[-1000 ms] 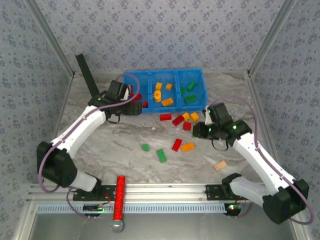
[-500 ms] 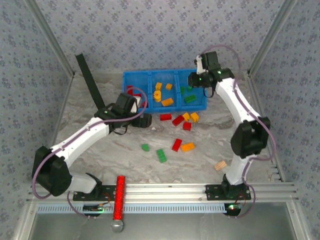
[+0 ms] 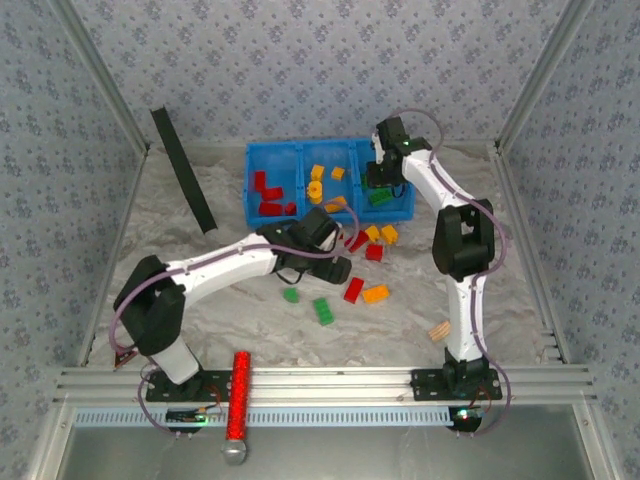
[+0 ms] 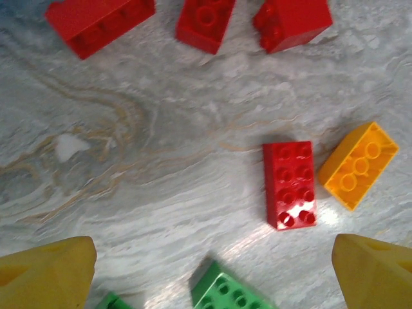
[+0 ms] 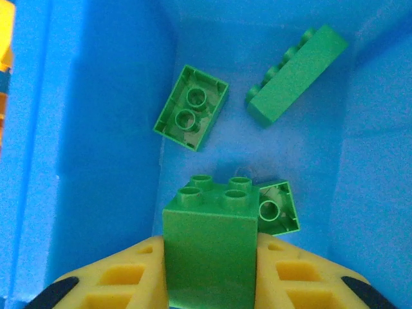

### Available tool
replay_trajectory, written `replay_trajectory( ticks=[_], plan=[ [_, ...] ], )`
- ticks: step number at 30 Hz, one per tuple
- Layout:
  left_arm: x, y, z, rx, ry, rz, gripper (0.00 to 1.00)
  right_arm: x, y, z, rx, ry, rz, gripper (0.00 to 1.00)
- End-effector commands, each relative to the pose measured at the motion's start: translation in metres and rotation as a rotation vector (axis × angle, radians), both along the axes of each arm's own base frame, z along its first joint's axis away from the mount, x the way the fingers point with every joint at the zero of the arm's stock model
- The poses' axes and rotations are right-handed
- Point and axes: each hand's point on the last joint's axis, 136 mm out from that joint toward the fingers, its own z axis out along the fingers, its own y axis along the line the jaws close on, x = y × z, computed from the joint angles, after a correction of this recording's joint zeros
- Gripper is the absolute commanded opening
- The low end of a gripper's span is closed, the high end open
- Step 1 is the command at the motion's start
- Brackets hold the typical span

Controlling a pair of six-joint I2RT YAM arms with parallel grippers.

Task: Sort the legos into containers by color
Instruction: Place the lego in the container.

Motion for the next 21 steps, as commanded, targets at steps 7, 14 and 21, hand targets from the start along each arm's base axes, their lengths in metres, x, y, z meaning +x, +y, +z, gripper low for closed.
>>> replay_trajectory(
  ticks=[7, 14, 21],
  plan=[
    [-0.009, -0.047, -0.021, 0.058, 0.085, -0.059, 0.92, -0.011, 0.002, -0.003, -0.033, 0.022, 0.032, 0.45],
    [-0.019, -0.057, -0.049, 0.132, 0.139, -0.062, 0.90, -0.014, 0.003, 0.008, -0.012, 0.007, 0.040, 0.60],
    [-0.012, -0.065, -0.059, 0.144, 0.140, -0.040, 0.88, -0.024, -0.002, 0.045, -0.002, -0.045, 0.039, 0.62]
  ],
)
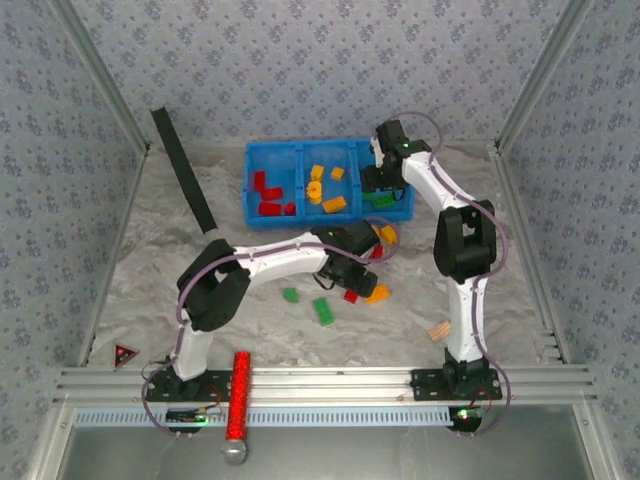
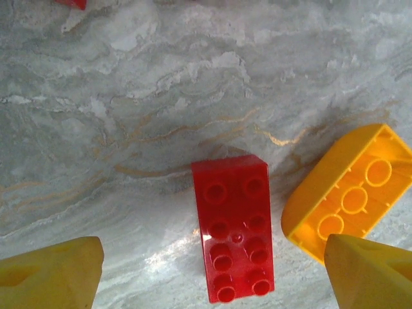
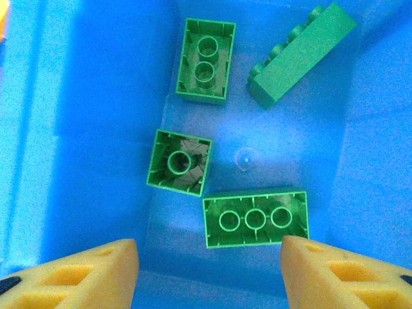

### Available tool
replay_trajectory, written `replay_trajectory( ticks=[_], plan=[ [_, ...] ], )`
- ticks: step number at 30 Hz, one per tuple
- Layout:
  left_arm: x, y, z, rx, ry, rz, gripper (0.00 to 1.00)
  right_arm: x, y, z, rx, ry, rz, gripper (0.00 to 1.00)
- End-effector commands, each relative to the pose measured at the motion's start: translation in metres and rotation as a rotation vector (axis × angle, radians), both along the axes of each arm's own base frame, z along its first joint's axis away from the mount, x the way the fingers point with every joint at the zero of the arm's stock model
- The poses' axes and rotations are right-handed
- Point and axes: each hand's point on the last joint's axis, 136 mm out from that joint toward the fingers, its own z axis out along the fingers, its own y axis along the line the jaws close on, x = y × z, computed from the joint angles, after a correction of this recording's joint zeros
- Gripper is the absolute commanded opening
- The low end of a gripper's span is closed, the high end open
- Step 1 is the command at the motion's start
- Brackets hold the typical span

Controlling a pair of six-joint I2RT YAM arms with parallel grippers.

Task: Sort the legos into containers by color
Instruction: Place the lego in the container, then pick up the lego from the center of the table.

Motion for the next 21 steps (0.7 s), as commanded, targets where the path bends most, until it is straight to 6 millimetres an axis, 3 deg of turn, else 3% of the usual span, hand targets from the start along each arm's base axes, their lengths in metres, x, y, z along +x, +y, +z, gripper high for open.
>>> replay_trajectory(
  ticks=[1, 9, 21],
  plan=[
    [0.004, -0.006, 0.000, 0.008, 0.006, 0.024, 0.88, -0.013, -0.002, 0.046, 0.013, -0.065, 0.019, 0.62],
    [0.005, -0.013, -0.019, 0.043, 0.066, 0.055, 0.82, -0.043, -0.013, 0.066, 0.006, -0.085, -0.015, 0.62],
    [0.001, 0.016, -0.042, 0.153, 0.107, 0.112, 0.61, -0.095, -0.026, 0.088, 0.047, -0.123, -0.057, 0.62]
  ],
)
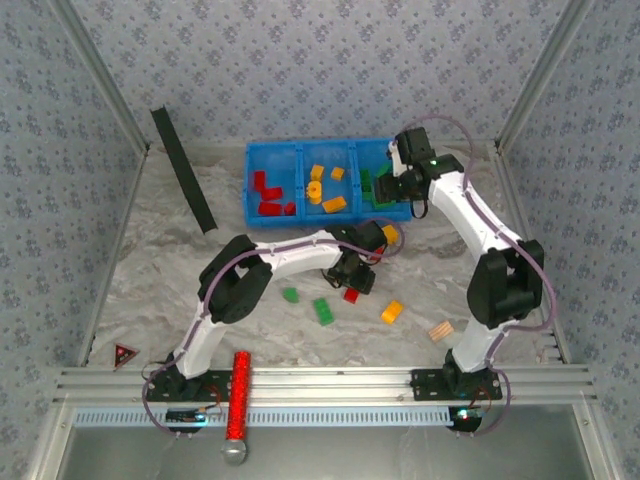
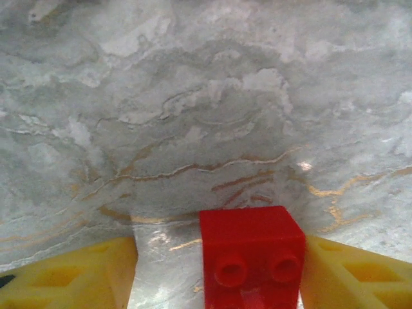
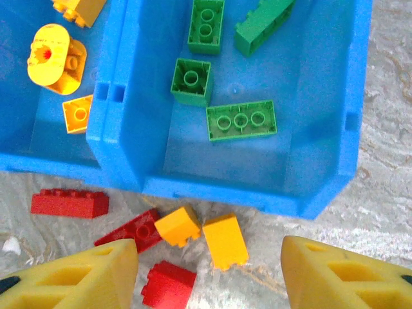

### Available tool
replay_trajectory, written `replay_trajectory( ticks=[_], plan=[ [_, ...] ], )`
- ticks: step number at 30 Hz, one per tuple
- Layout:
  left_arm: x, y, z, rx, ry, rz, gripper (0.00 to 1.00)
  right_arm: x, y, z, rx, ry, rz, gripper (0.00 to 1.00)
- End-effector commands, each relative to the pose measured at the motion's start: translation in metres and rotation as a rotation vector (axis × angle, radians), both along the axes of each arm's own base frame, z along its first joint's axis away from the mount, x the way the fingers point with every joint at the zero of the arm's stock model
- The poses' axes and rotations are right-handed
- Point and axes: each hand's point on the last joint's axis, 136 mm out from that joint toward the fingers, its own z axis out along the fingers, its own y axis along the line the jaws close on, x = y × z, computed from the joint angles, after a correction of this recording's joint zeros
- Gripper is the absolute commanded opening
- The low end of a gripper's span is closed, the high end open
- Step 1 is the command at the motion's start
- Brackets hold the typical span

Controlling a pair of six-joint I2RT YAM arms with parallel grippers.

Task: Sort the legos into containers by color
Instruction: Pick up the lego from the center of the table, then place the lego in the container.

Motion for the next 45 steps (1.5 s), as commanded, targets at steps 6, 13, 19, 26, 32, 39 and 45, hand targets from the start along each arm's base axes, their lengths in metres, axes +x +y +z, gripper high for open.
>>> replay_trajectory(
  ticks=[6, 13, 19, 26, 32, 39, 45],
  plan=[
    [-0.016, 0.034, -0.012, 0.096, 0.062, 0.030, 0.29, -0.042, -0.020, 0.036, 0.031, -0.032, -0.091, 0.63],
    [0.020, 0.062, 0.035, 0.078, -0.017, 0.056, 0.21, -0.113, -0.033, 0.008, 0.175, 0.107, -0.248, 0.66],
    [0.106, 0.107, 0.126, -0.005, -0.213, 0.164, 0.21, -0.186, -0.024, -0.062, 0.308, 0.308, -0.392, 0.73],
    [0.180, 0.159, 0.170, -0.015, -0.385, 0.297, 0.22, -0.244, -0.013, -0.101, 0.297, 0.472, -0.483, 0.78],
    [0.233, 0.191, 0.153, 0.006, -0.442, 0.414, 0.22, -0.271, -0.001, -0.129, 0.305, 0.533, -0.524, 0.82],
    [0.264, 0.211, 0.108, 0.037, -0.389, 0.482, 0.21, -0.271, -0.001, -0.134, 0.311, 0.504, -0.563, 0.84],
    [0.265, 0.215, 0.080, 0.048, -0.328, 0.495, 0.24, -0.269, 0.004, -0.140, 0.316, 0.507, -0.566, 0.86]
  ],
)
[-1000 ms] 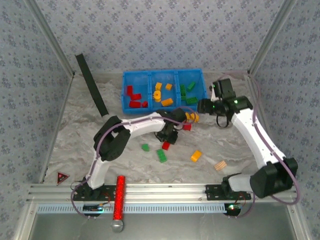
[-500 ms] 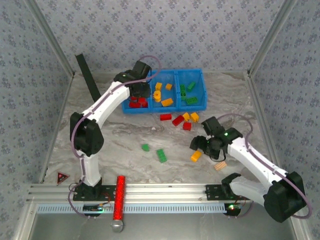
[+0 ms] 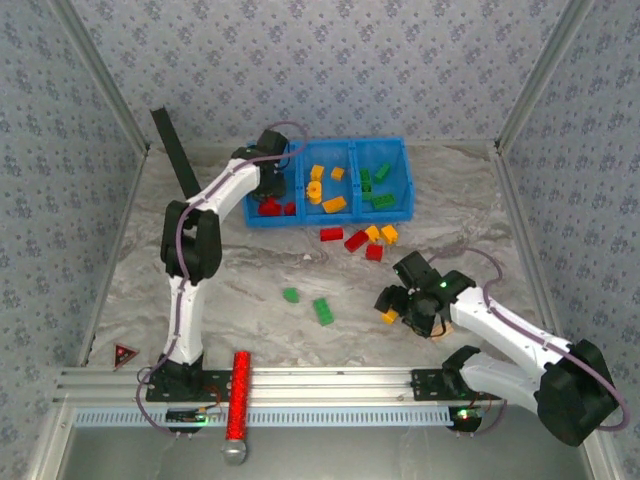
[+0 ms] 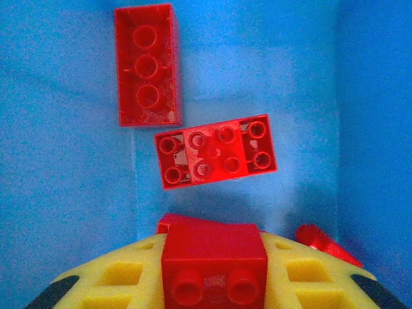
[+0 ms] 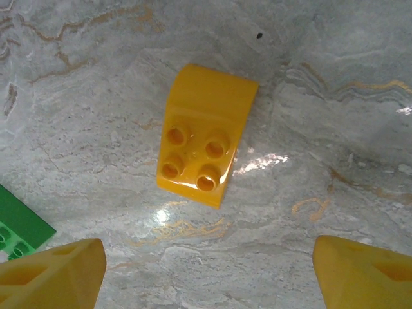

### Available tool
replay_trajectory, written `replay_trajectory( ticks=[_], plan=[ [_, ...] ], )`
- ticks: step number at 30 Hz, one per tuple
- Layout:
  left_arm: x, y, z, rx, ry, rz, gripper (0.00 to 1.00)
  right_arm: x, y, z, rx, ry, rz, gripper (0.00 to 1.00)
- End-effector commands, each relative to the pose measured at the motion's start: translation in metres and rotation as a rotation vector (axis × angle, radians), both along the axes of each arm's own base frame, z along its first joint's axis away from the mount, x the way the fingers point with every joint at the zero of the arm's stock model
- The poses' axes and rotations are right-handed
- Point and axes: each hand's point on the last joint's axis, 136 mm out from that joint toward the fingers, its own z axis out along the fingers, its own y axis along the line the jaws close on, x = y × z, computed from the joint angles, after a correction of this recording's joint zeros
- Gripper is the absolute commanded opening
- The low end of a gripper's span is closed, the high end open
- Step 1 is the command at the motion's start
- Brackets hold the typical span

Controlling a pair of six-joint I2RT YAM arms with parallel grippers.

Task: Sort the legos into containers by color
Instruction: Place the lego in the container, then pick up the lego from the bottom-center of the table.

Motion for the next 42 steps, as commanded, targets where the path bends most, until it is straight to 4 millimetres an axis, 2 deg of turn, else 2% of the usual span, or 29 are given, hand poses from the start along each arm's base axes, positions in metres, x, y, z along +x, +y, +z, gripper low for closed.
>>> replay_trajectory(
  ticks=[1, 5, 7, 15, 20, 24, 31, 34, 35, 39, 42],
  plan=[
    [0.007, -0.007, 0.009, -0.031, -0.024, 0.001, 0.26, 0.003, 0.000, -0.005, -0.014, -0.005, -0.030, 0.86],
    [0.005, -0.007, 0.004, -0.032, -0.008, 0.004, 0.32, 0.006, 0.004, -0.008, -0.010, -0.006, -0.019, 0.87],
    [0.003, -0.007, 0.005, -0.037, -0.009, 0.004, 0.38, 0.008, 0.003, -0.008, -0.015, -0.016, -0.019, 0.88],
    [0.006, -0.009, 0.028, -0.037, -0.072, -0.033, 0.57, 0.013, 0.004, -0.014, -0.028, 0.003, -0.006, 0.84],
    [0.011, -0.014, 0.065, -0.069, -0.141, -0.054, 0.60, 0.023, 0.006, -0.018, -0.042, -0.001, 0.014, 0.77],
    [0.010, -0.024, 0.102, -0.069, -0.212, -0.111, 0.62, 0.028, 0.003, -0.019, -0.058, -0.015, 0.012, 0.69],
    [-0.007, -0.042, 0.163, -0.051, -0.298, -0.197, 0.64, 0.039, -0.003, -0.028, -0.084, -0.003, 0.043, 0.62],
    [-0.015, -0.046, 0.180, -0.005, -0.337, -0.232, 0.65, 0.043, -0.002, -0.034, -0.115, 0.013, 0.100, 0.55],
    [-0.017, -0.045, 0.184, 0.015, -0.343, -0.238, 0.65, 0.049, 0.002, -0.036, -0.113, 0.000, 0.115, 0.51],
    [-0.031, -0.038, 0.193, 0.027, -0.331, -0.236, 0.66, 0.052, 0.008, -0.042, -0.123, 0.014, 0.173, 0.33],
    [-0.047, -0.026, 0.197, 0.030, -0.326, -0.210, 0.66, 0.060, 0.014, -0.033, -0.133, -0.013, 0.242, 0.30]
  ],
)
